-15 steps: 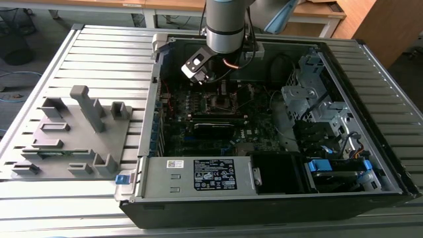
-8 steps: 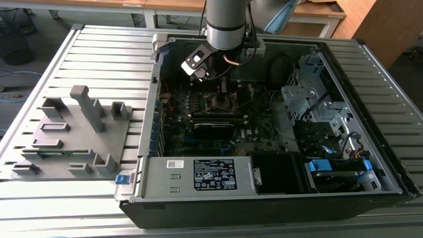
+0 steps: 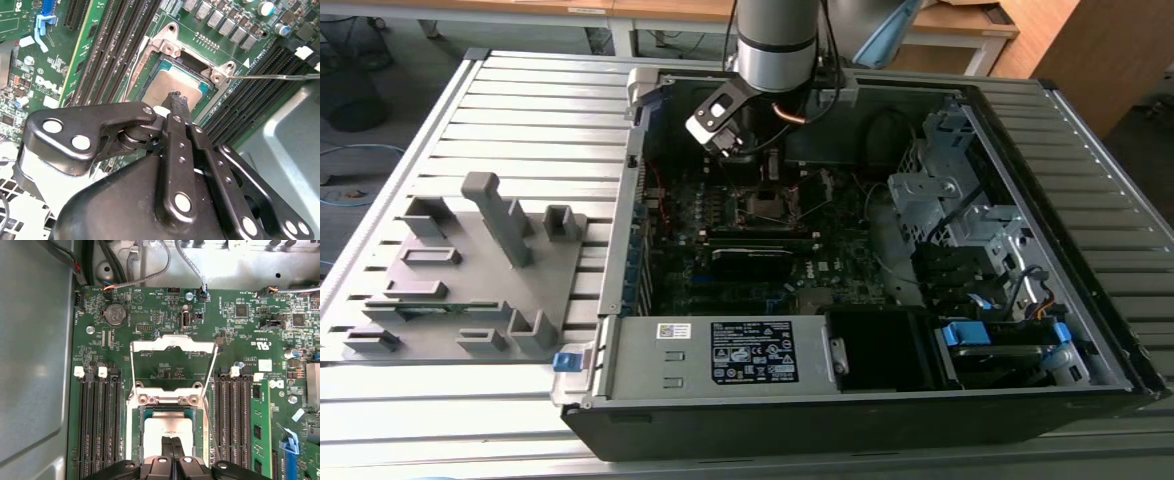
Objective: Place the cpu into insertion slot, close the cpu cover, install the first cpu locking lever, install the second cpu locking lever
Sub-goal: 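Place the cpu into insertion slot, then close the cpu cover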
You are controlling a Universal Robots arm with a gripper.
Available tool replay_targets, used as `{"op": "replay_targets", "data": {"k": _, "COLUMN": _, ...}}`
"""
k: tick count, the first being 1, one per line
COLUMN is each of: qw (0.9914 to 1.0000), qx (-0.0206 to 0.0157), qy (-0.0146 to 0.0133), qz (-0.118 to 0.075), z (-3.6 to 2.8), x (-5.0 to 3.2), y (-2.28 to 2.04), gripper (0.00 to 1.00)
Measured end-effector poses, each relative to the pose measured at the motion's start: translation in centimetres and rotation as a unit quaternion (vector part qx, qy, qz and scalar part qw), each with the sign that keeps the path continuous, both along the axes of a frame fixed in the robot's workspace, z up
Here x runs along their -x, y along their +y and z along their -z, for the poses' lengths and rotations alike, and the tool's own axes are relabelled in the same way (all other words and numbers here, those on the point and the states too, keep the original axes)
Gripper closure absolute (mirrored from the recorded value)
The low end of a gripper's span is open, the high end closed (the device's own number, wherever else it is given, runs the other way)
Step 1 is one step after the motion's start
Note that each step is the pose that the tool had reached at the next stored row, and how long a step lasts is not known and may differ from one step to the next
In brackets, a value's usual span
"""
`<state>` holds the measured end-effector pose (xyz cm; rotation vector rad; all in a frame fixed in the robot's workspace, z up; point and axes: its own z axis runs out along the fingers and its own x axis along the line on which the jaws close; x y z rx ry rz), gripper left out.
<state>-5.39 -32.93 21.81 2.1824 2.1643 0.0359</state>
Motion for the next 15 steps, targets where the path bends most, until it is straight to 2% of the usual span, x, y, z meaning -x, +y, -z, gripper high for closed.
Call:
{"op": "replay_targets", "data": {"k": 3, "qw": 1.0, "qx": 0.0, "qy": 0.0, "qz": 0.0, "z": -0.27, "x": 0.0, "y": 0.0, "gripper": 0.9}}
{"op": "replay_targets", "data": {"k": 15, "qw": 1.0, "qx": -0.0007, "qy": 0.0, "qz": 0.0, "z": -0.44, "x": 0.0, "y": 0.0, "gripper": 0.9}}
